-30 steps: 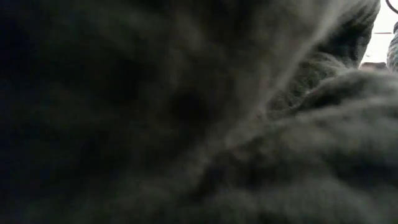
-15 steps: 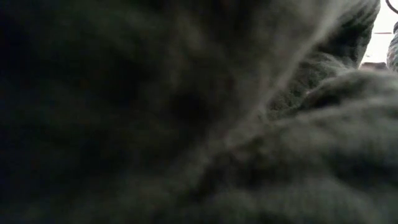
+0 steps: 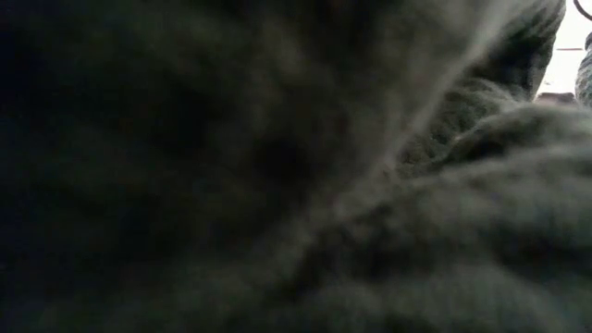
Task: Sort clothes
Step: Put the white polo shirt into the blue laundry organizer
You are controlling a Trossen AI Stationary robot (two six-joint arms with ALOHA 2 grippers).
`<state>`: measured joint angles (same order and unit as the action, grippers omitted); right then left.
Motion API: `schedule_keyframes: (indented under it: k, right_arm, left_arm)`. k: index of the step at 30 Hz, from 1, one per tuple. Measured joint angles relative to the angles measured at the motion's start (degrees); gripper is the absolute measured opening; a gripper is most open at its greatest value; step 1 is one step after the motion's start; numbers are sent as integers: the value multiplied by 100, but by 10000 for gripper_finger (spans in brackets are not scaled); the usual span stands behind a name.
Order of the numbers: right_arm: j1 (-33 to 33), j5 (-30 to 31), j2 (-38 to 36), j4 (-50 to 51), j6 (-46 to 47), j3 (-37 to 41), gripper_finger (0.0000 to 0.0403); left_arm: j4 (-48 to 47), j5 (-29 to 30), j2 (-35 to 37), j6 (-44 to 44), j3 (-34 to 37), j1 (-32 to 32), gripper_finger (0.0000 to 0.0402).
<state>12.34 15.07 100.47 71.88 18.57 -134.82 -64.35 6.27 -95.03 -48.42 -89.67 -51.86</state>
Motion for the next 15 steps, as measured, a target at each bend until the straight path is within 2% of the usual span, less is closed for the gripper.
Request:
schedule_keyframes:
  k: [1, 3, 6, 10, 15]
  right_arm:
    - [0, 0, 0, 0, -11, 0, 304]
    - [0, 0, 1, -2, -12, 0, 302]
    - [0, 0, 0, -2, -21, 0, 302]
    - [0, 0, 0, -3, -19, 0, 308]
    - [-12, 0, 0, -4, -18, 0, 309]
  left_arm:
    - [49, -21, -8, -12, 176, 0, 38]
    - [295, -84, -8, -76, 585, -41, 15]
    - [847, -124, -8, -3, 1226, -139, 21]
    - [1406, -147, -8, -108, 2103, -124, 5]
    - [1217, -171, 6, -283, 2803, -121, 4]
